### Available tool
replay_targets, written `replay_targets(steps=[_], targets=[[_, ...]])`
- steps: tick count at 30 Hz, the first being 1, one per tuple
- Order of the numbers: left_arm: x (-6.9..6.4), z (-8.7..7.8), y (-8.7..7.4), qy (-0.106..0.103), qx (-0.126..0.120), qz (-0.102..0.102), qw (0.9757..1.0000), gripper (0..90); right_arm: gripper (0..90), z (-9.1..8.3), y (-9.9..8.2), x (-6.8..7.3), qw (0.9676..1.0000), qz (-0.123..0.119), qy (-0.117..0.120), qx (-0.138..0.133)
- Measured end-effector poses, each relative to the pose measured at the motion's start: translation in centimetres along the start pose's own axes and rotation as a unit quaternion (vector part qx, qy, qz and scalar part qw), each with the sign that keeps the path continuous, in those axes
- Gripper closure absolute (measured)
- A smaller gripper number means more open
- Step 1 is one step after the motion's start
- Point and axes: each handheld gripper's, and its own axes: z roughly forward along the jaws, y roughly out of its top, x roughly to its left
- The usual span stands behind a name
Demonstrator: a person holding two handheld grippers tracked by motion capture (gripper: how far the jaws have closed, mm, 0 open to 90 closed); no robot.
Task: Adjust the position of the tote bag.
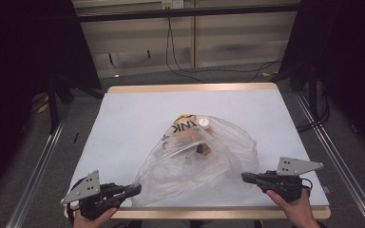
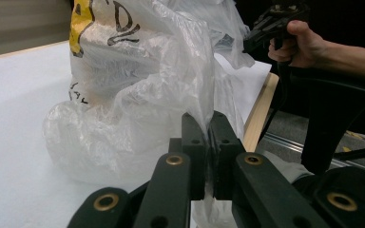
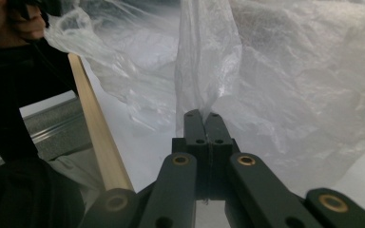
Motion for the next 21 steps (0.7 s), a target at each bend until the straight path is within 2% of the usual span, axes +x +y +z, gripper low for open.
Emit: replay_targets(steps=[1,2,5,9,12,14,15,21], targets=[[0.1,0.0,0.1,0.001,0.003,0.007,1.0000,87.5,90.0,-0.1,0.1,0.0,1.0000,-0.001,0.001,-0.002],[0.0,0.1,0.2,0.002,-0.002,0.001,1.0000,87.6,90.0,-0.2,0.3,0.0,1.0000,-0.004,0.001,-0.006],[0.2,0.1,0.7,0.003,-0.002,0.009,1.0000,87.6,90.0,-0.4,0.8,-0.1,0.9998,-0.004,0.002,-0.018],[0.8,0.0,1.2,0.006,-0.014,0.004,0.9999,87.7,90.0,-0.8,2.0,-0.3,0.9993,-0.009,0.006,-0.035],[1.3,0.1,1.5,0.006,-0.012,0.009,0.9999,87.7,90.0,-0.9,2.6,-0.5,0.9988,-0.014,0.008,-0.047],[1.9,0.4,1.8,0.026,-0.004,0.012,0.9996,88.0,90.0,-0.7,3.0,-0.7,0.9985,-0.012,0.011,-0.053],[2.4,0.4,1.9,0.017,-0.013,0.001,0.9998,88.2,90.0,-0.6,3.2,-0.8,0.9984,-0.016,0.010,-0.053],[2.6,0.0,2.6,0.027,-0.017,0.010,0.9995,88.6,90.0,-0.8,4.6,-1.2,0.9974,-0.023,0.007,-0.068]])
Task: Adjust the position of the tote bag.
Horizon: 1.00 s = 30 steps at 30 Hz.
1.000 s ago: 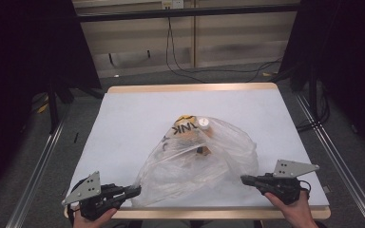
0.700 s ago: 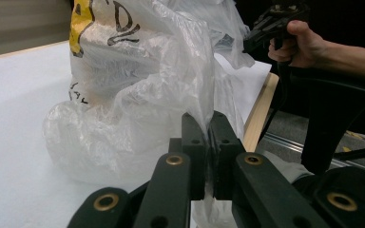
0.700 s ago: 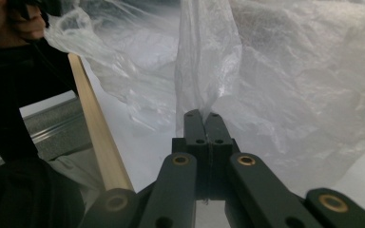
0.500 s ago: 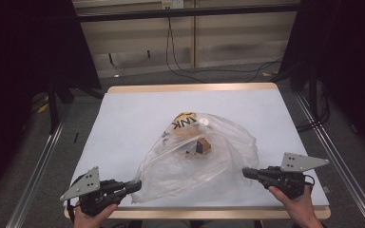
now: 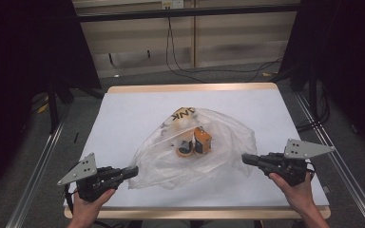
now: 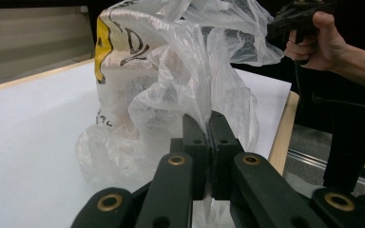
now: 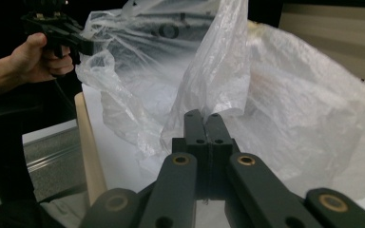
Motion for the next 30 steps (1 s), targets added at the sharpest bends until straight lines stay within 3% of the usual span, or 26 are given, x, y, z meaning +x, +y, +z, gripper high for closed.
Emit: replay_targets(steps=[9,16,30], targets=[[-0.3,0.5,2.4,-0.010,-0.013,0.014,0.9998,88.6,90.0,-0.1,3.1,-0.6,0.9993,-0.019,-0.001,-0.031],[1.1,0.2,3.4,0.005,-0.026,0.010,0.9996,88.6,90.0,-0.2,4.9,-1.5,0.9984,-0.019,-0.006,-0.053],[2.6,0.1,5.6,0.020,-0.042,0.012,0.9988,88.7,90.0,0.2,8.6,-2.8,0.9965,-0.029,-0.017,-0.077]])
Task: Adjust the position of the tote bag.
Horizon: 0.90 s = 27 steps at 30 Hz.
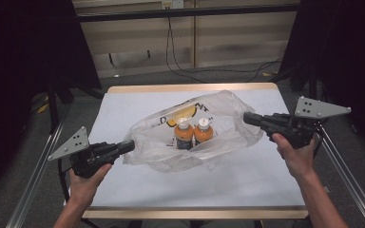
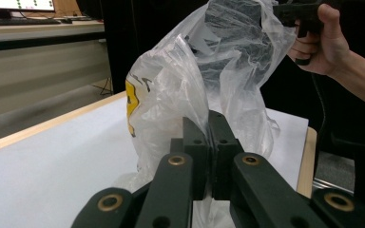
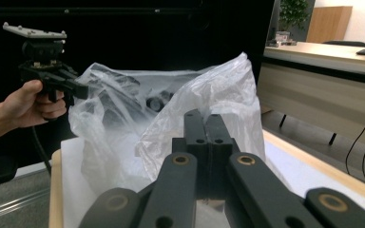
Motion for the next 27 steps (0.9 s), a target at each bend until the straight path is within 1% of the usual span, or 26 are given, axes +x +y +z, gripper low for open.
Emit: replay_targets(steps=[1,2,4,6,9,10,11,13,14,15,16,17,18,19,20,23,24,25,26,27], targets=[[0.3,0.1,0.2,0.002,-0.004,0.000,1.0000,88.8,90.0,0.2,0.6,-0.3,1.0000,-0.001,-0.003,-0.001],[0.4,0.2,0.4,0.005,-0.007,0.002,1.0000,88.8,90.0,0.3,0.8,-0.5,1.0000,-0.001,-0.004,-0.003],[0.5,0.2,0.5,0.005,-0.009,0.000,0.9999,88.8,90.0,0.4,1.1,-0.6,1.0000,0.000,-0.004,-0.003],[0.8,0.3,0.9,0.014,-0.014,-0.004,0.9998,88.8,90.0,0.7,1.8,-1.0,0.9999,0.001,-0.007,-0.009],[1.1,0.4,1.3,0.014,-0.017,-0.003,0.9998,88.9,90.0,1.0,2.5,-1.2,0.9999,-0.002,-0.006,-0.012],[1.4,0.3,1.6,0.019,-0.016,0.000,0.9997,88.9,90.0,1.1,2.7,-1.2,0.9999,-0.005,-0.008,-0.011],[1.7,0.3,1.8,0.019,-0.017,0.000,0.9997,88.9,90.0,1.2,2.9,-1.3,0.9999,-0.006,-0.008,-0.013],[1.8,0.2,2.0,0.023,-0.018,0.000,0.9996,88.9,90.0,1.2,3.2,-1.4,0.9998,-0.007,-0.009,-0.016],[2.1,0.2,2.3,0.029,-0.026,0.000,0.9992,88.9,90.0,1.2,3.5,-1.5,0.9997,-0.007,-0.011,-0.019],[2.3,0.1,2.5,0.029,-0.029,0.002,0.9992,89.0,90.0,1.2,3.8,-1.7,0.9996,-0.007,-0.017,-0.023],[2.5,0.2,2.7,0.033,-0.035,-0.004,0.9988,89.1,90.0,1.1,4.1,-1.8,0.9994,-0.005,-0.020,-0.027],[2.6,0.3,2.8,0.033,-0.038,-0.002,0.9987,89.1,90.0,1.0,4.5,-2.0,0.9990,-0.003,-0.020,-0.039],[2.9,0.4,3.1,0.035,-0.035,-0.002,0.9988,89.1,90.0,1.0,5.0,-2.3,0.9987,-0.004,-0.027,-0.043],[2.9,0.4,3.1,0.035,-0.035,-0.002,0.9988,89.1,90.0,1.0,5.0,-2.3,0.9987,-0.004,-0.027,-0.043],[3.1,0.6,3.4,0.038,-0.037,-0.005,0.9986,89.1,90.0,1.1,5.5,-2.6,0.9986,-0.005,-0.030,-0.043],[3.5,0.5,3.8,0.038,-0.038,-0.006,0.9985,89.2,90.0,1.2,6.0,-2.9,0.9985,-0.007,-0.036,-0.042],[3.6,0.5,4.1,0.042,-0.045,-0.006,0.9981,89.2,90.0,1.3,6.3,-3.1,0.9984,-0.005,-0.034,-0.046],[3.9,0.4,4.3,0.041,-0.043,-0.005,0.9982,89.2,90.0,1.3,6.9,-3.5,0.9979,-0.005,-0.039,-0.052],[4.2,0.5,4.6,0.046,-0.048,-0.008,0.9978,89.3,90.0,1.4,7.1,-3.6,0.9978,-0.006,-0.040,-0.052],[4.2,0.5,4.6,0.046,-0.048,-0.008,0.9978,89.3,90.0,1.4,7.1,-3.6,0.9978,-0.006,-0.040,-0.052]])
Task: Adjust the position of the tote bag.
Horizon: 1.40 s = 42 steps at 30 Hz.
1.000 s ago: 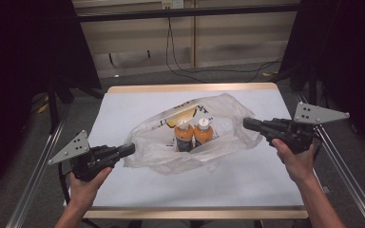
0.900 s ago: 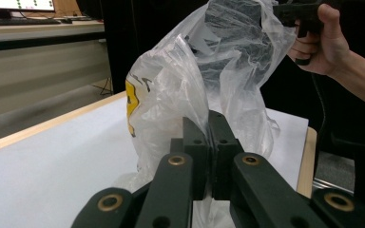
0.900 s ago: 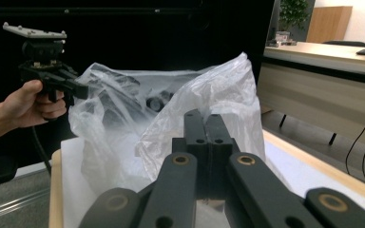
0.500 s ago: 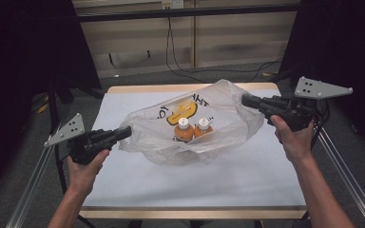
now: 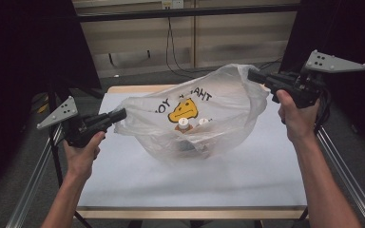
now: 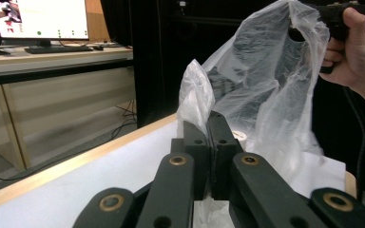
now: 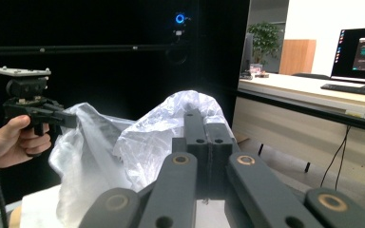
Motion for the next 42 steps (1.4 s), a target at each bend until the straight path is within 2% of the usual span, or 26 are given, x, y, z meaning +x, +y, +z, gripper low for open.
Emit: replay_targets(steps=[1,7,9,12,13,17,20,23,25,28,31,32,33,34,35,37,38,39,42], targets=[[0.5,0.2,0.4,0.002,-0.002,0.001,1.0000,89.3,90.0,0.2,0.5,-0.3,1.0000,0.002,-0.005,-0.003],[1.4,0.6,1.1,0.010,-0.002,-0.005,0.9999,89.5,90.0,0.8,1.2,-1.2,0.9998,0.007,-0.017,-0.006],[1.9,0.9,1.2,0.010,0.000,-0.008,0.9999,89.6,90.0,0.9,1.5,-1.7,0.9996,0.011,-0.023,-0.015],[2.4,1.0,1.0,0.007,0.001,-0.014,0.9999,89.5,90.0,1.0,1.6,-2.5,0.9993,0.019,-0.031,-0.010],[2.5,1.1,0.8,0.015,0.006,-0.010,0.9998,89.5,90.0,1.1,1.5,-2.7,0.9992,0.019,-0.033,-0.006],[2.9,1.5,0.2,0.015,0.016,-0.016,0.9996,89.5,90.0,1.5,0.0,-3.1,0.9986,0.023,-0.043,0.020],[3.2,1.9,-0.4,0.019,0.026,-0.019,0.9993,89.5,90.0,1.7,-1.4,-3.5,0.9980,0.035,-0.043,0.029],[3.4,2.1,-1.1,0.016,0.039,-0.023,0.9988,89.5,90.0,1.8,-1.9,-3.7,0.9975,0.039,-0.047,0.035],[3.6,2.3,-1.7,0.017,0.053,-0.029,0.9980,89.5,90.0,2.1,-2.8,-4.0,0.9961,0.048,-0.054,0.051],[3.8,2.5,-2.3,0.018,0.063,-0.028,0.9975,89.5,90.0,2.4,-3.6,-4.3,0.9945,0.053,-0.061,0.067],[3.8,2.5,-2.9,0.014,0.068,-0.030,0.9972,89.5,90.0,2.6,-4.3,-4.5,0.9938,0.058,-0.060,0.074],[3.9,2.4,-3.2,0.018,0.070,-0.029,0.9969,89.5,90.0,2.7,-5.1,-4.6,0.9927,0.064,-0.063,0.081],[3.9,2.4,-3.5,0.023,0.080,-0.028,0.9961,89.5,90.0,2.7,-5.4,-4.7,0.9924,0.065,-0.063,0.083],[3.9,2.4,-3.5,0.023,0.080,-0.028,0.9961,89.5,90.0,2.7,-5.4,-4.7,0.9924,0.065,-0.063,0.083],[4.1,2.5,-3.9,0.017,0.085,-0.032,0.9957,89.5,90.0,2.8,-6.1,-4.9,0.9916,0.071,-0.065,0.086],[4.2,2.6,-4.3,0.018,0.086,-0.038,0.9954,89.4,90.0,2.9,-6.3,-5.0,0.9911,0.075,-0.066,0.088],[4.3,2.7,-4.8,0.023,0.091,-0.044,0.9946,89.5,90.0,3.0,-7.0,-5.2,0.9897,0.078,-0.070,0.097],[4.5,2.8,-5.2,0.014,0.091,-0.048,0.9946,89.5,90.0,3.1,-7.4,-5.2,0.9892,0.079,-0.070,0.102],[4.7,2.9,-5.7,0.015,0.100,-0.052,0.9935,89.5,90.0,3.2,-8.0,-5.3,0.9878,0.084,-0.072,0.109]])
